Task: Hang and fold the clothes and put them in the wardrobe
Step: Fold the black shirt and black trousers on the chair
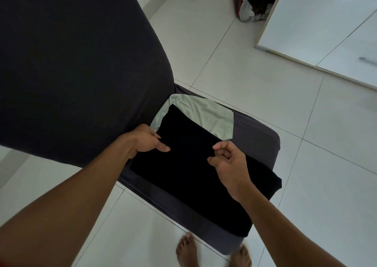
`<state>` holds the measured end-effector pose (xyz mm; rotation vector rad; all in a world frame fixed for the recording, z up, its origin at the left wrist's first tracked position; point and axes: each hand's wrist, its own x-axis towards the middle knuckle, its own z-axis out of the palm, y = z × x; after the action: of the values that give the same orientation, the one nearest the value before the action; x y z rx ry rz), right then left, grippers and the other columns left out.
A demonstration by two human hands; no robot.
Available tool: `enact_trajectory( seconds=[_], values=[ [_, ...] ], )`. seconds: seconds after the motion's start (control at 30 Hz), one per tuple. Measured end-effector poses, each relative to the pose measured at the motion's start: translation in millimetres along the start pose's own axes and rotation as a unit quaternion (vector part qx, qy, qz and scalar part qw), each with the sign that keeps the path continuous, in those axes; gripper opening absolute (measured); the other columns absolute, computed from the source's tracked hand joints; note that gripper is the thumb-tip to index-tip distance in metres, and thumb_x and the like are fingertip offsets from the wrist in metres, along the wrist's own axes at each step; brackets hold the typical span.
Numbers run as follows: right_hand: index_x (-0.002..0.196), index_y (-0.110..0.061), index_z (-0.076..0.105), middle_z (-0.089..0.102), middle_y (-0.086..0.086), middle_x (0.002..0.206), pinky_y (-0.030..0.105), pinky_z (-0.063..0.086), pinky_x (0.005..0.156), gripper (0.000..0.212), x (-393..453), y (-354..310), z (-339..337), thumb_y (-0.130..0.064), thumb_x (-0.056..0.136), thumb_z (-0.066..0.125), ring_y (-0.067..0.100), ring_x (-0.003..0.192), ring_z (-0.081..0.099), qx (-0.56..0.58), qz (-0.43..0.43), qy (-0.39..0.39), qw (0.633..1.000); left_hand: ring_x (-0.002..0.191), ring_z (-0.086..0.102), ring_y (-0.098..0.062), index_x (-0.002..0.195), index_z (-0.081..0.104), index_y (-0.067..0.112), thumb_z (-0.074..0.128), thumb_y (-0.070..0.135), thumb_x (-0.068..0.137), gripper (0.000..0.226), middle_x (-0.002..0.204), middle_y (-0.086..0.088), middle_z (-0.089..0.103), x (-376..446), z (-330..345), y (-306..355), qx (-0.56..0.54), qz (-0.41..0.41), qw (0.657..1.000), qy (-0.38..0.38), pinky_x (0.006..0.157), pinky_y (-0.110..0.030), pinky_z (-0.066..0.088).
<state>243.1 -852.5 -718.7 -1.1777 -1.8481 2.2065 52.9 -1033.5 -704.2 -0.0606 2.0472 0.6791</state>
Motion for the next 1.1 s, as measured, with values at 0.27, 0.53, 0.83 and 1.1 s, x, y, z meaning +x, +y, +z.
enact_trajectory(
  seconds=[0.27,0.53,0.83,1.1],
  values=[
    [0.090,-0.016,0.066,0.071,-0.005,0.077,0.024,0.054,0.059,0.036,4,-1,7,0.019,0.085,0.056,0.008,0.062,0.066,-0.043,0.004,-0.049,0.998,0.101,0.070,-0.023,0.106,0.071,0.011,0.091,0.033,0.065,0.051,0.107,-0.004,0.074,-6,-6,2,-0.120,-0.004,0.989,-0.081,0.086,-0.035,0.057],
    [0.098,-0.021,0.060,0.070,0.003,0.088,0.030,0.057,0.067,0.025,13,1,5,0.004,0.092,0.061,0.015,0.071,0.066,-0.045,-0.010,0.032,0.998,0.099,0.064,-0.013,0.112,0.067,0.025,0.064,-0.012,0.086,0.045,0.104,-0.002,0.067,1,4,-12,-0.240,0.164,0.956,0.036,0.085,-0.029,0.054],
    [0.117,-0.017,0.060,0.064,-0.003,0.078,0.014,0.052,0.060,0.031,15,13,4,-0.001,0.091,0.066,0.000,0.062,0.061,-0.133,0.013,0.096,0.986,0.106,0.066,-0.010,0.136,0.059,0.025,0.061,-0.007,0.092,0.054,0.113,-0.001,0.069,12,32,-1,-0.175,0.178,0.959,0.134,0.091,-0.024,0.054],
    [0.118,-0.022,0.056,0.066,0.001,0.084,0.009,0.046,0.054,0.034,9,18,4,-0.006,0.090,0.070,0.004,0.065,0.062,-0.144,0.018,0.091,0.985,0.106,0.062,-0.015,0.132,0.059,0.033,0.069,0.003,0.087,0.056,0.106,0.006,0.063,21,36,-1,-0.029,0.168,0.966,0.193,0.087,-0.022,0.049]
  ],
)
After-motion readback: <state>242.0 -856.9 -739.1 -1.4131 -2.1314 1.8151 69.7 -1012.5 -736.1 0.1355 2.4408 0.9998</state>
